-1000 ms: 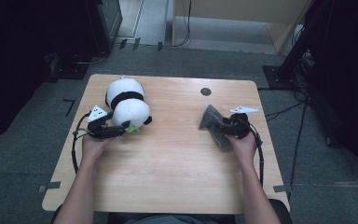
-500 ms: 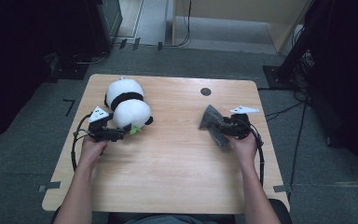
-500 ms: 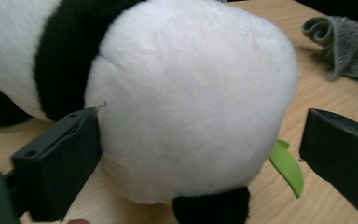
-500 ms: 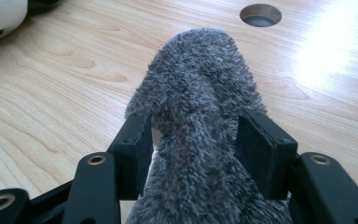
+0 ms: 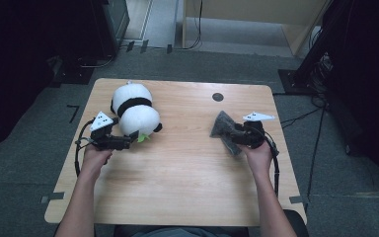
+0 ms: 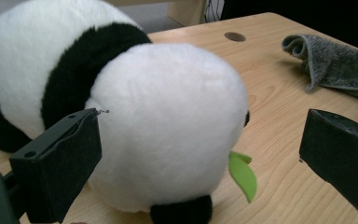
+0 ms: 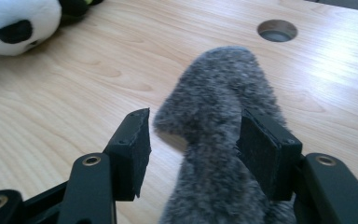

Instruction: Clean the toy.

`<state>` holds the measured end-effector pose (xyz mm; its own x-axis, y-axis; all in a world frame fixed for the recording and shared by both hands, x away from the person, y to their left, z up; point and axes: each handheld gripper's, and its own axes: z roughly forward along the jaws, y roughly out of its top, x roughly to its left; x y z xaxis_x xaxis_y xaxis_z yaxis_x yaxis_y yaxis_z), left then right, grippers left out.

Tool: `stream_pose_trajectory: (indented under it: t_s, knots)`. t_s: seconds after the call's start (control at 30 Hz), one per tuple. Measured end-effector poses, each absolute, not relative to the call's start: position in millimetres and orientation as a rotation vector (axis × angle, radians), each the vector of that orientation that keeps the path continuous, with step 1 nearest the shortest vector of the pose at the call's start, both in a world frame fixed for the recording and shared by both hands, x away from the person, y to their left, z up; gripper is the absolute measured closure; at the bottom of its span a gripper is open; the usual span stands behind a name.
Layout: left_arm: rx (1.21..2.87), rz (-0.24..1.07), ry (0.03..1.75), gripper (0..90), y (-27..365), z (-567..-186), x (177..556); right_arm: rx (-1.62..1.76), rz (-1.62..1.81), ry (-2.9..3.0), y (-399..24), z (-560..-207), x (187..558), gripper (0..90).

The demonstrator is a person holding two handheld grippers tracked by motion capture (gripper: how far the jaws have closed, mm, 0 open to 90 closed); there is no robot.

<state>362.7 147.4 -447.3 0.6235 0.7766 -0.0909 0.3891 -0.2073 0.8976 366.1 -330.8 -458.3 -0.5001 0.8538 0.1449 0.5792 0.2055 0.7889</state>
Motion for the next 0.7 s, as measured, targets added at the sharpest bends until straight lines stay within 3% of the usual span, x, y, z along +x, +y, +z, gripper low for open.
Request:
stream_pose_trajectory:
  t_s: [0.23, 0.7]
  knots:
    - [1.858, 0.493, 0.868, 0.0, 135, -437, 352, 1.278, 1.214, 2.197, -316, -452, 358, 43.5]
    - [1.961, 0.344, 0.756, 0.0, 87, -449, 339, 1.166, 1.271, 2.301, -280, -456, 349, 43.1]
